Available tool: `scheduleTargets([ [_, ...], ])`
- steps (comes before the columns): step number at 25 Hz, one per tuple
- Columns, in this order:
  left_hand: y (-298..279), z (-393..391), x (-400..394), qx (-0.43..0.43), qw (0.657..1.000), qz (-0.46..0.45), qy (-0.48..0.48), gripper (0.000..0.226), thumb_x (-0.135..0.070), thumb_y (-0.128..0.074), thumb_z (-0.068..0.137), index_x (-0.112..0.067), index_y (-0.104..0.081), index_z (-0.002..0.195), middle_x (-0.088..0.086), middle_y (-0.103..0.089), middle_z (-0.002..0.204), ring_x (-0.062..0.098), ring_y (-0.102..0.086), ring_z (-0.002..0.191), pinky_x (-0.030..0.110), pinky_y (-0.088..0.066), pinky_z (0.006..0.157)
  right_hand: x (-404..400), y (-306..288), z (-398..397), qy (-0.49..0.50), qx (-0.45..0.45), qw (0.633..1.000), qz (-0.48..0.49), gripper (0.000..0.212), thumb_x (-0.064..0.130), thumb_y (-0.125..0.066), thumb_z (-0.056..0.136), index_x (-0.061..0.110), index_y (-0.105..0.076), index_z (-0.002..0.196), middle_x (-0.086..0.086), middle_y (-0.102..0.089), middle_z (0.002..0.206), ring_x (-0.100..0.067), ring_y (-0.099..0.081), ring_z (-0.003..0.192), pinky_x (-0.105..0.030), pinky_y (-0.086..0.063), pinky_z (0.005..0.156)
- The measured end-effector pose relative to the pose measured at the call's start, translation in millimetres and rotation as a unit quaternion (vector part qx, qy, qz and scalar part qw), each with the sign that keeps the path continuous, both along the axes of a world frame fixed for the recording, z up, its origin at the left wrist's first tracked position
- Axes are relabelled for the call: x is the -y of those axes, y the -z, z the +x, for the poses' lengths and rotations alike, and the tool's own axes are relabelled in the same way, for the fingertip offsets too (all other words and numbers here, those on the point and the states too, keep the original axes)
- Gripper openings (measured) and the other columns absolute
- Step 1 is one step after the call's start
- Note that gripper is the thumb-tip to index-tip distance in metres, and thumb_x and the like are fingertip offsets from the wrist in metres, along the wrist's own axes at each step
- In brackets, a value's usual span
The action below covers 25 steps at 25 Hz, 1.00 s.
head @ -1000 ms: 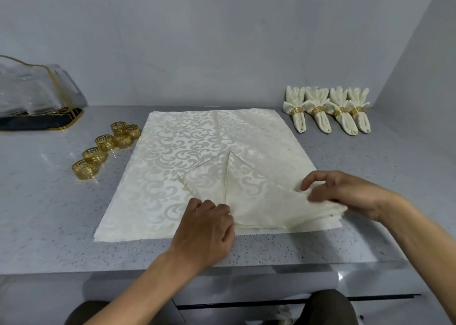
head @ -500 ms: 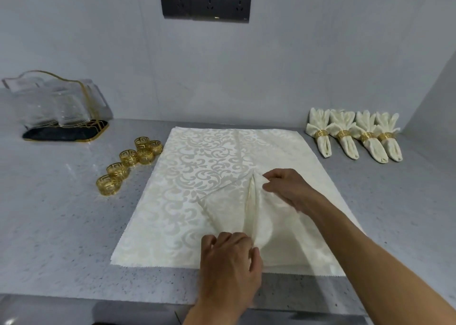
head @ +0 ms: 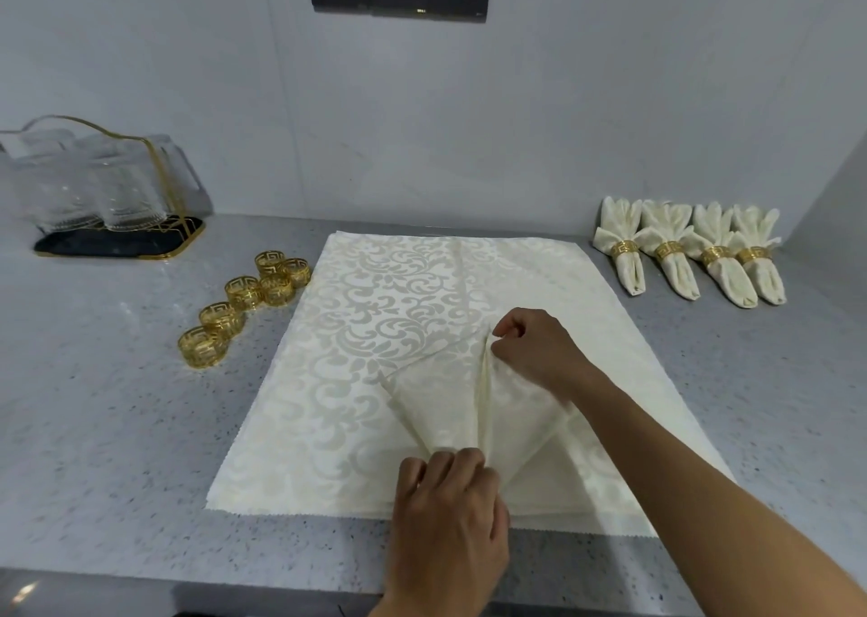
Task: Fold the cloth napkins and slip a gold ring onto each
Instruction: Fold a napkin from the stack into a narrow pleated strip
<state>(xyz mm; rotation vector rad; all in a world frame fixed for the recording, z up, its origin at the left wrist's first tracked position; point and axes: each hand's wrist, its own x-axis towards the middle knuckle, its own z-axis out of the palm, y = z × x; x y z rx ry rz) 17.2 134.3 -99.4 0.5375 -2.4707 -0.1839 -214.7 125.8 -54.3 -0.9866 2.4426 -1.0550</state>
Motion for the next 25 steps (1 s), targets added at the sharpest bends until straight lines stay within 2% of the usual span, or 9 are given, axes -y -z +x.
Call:
scheduleTargets([
  [3,-7,3,0,-0.004,0.999,0.045,0.016,0.014,-0.028,-0.054,0.077,-0.026,-0.068,0.074,-0.012,-0.063,0.089,0.014,-0.059,0.079,0.031,-0.032,0.072,-1,-5,1,-0.007,-0.063,0.998,0.025,0.014,0.027,-0.068,0.079,0.023,-0.063,0.091,0.006,-0.06,0.083,-0.013,-0.058,0.076,-0.03,-0.046,0.069],
  [7,-39,-2,41,-0.059,0.991,0.12,0.002,0.013,-0.028,-0.055,0.091,-0.025,-0.067,0.096,-0.013,-0.066,0.1,0.012,-0.057,0.091,0.033,-0.045,0.08,-56,-28,23,0.103,-0.132,0.983,-0.078,0.006,0.03,-0.061,0.089,0.025,-0.061,0.086,0.01,-0.062,0.087,-0.008,-0.057,0.077,-0.03,-0.045,0.067],
  [9,-48,-13,80,-0.011,0.987,0.148,-0.054,0.029,-0.029,-0.051,0.096,-0.025,-0.057,0.124,-0.005,-0.063,0.119,0.021,-0.055,0.11,0.039,-0.039,0.093,-88,-25,55,0.096,-0.108,0.988,-0.045,0.011,0.031,-0.06,0.091,0.027,-0.06,0.08,0.009,-0.065,0.076,-0.008,-0.058,0.068,-0.031,-0.047,0.062],
  [11,-53,-22,106,0.103,0.977,0.167,-0.077,0.039,-0.033,-0.045,0.098,-0.029,-0.04,0.137,0.0,-0.06,0.126,0.027,-0.05,0.12,0.043,-0.034,0.097,-106,-14,87,0.073,-0.067,0.995,0.023,0.011,0.039,-0.061,0.089,0.03,-0.059,0.085,0.009,-0.065,0.071,-0.006,-0.059,0.063,-0.028,-0.047,0.059],
  [13,-53,-22,113,0.155,0.972,0.165,-0.063,0.039,-0.032,-0.043,0.096,-0.031,-0.037,0.135,-0.002,-0.066,0.11,0.027,-0.056,0.112,0.042,-0.038,0.092,-107,-8,97,0.067,-0.047,0.996,0.046,0.015,0.045,-0.061,0.089,0.033,-0.055,0.096,0.011,-0.063,0.077,-0.004,-0.059,0.069,-0.024,-0.044,0.06],
  [15,-60,-11,107,0.15,0.965,0.213,-0.03,0.039,-0.031,-0.048,0.094,-0.035,-0.04,0.133,-0.005,-0.066,0.097,0.021,-0.061,0.096,0.036,-0.045,0.084,-102,-13,84,0.082,-0.028,0.996,0.02,0.021,0.043,-0.061,0.089,0.033,-0.054,0.105,0.012,-0.061,0.088,-0.005,-0.058,0.077,-0.025,-0.044,0.065],
  [19,-56,15,73,0.15,0.934,0.322,0.032,0.04,-0.033,-0.06,0.091,-0.04,-0.051,0.13,-0.012,-0.064,0.089,0.007,-0.063,0.084,0.024,-0.049,0.078,-91,-22,56,0.061,0.021,0.998,-0.005,0.016,0.038,-0.062,0.089,0.034,-0.064,0.104,0.011,-0.062,0.1,-0.005,-0.059,0.085,-0.023,-0.045,0.07],
  [22,-47,19,65,0.121,0.937,0.327,0.015,0.034,-0.029,-0.061,0.092,-0.034,-0.06,0.126,-0.013,-0.064,0.08,0.003,-0.064,0.079,0.016,-0.046,0.075,-92,-12,56,0.013,0.006,0.999,0.03,0.019,0.036,-0.062,0.091,0.032,-0.067,0.109,0.013,-0.055,0.105,-0.006,-0.057,0.095,-0.024,-0.044,0.08],
  [25,-47,21,63,0.113,0.94,0.323,0.008,0.031,-0.027,-0.06,0.093,-0.029,-0.062,0.125,-0.012,-0.064,0.079,0.001,-0.062,0.075,0.013,-0.041,0.071,-97,0,61,0.01,-0.045,0.999,0.025,0.02,0.038,-0.065,0.09,0.034,-0.066,0.11,0.009,-0.052,0.11,-0.004,-0.055,0.093,-0.024,-0.042,0.081],
])
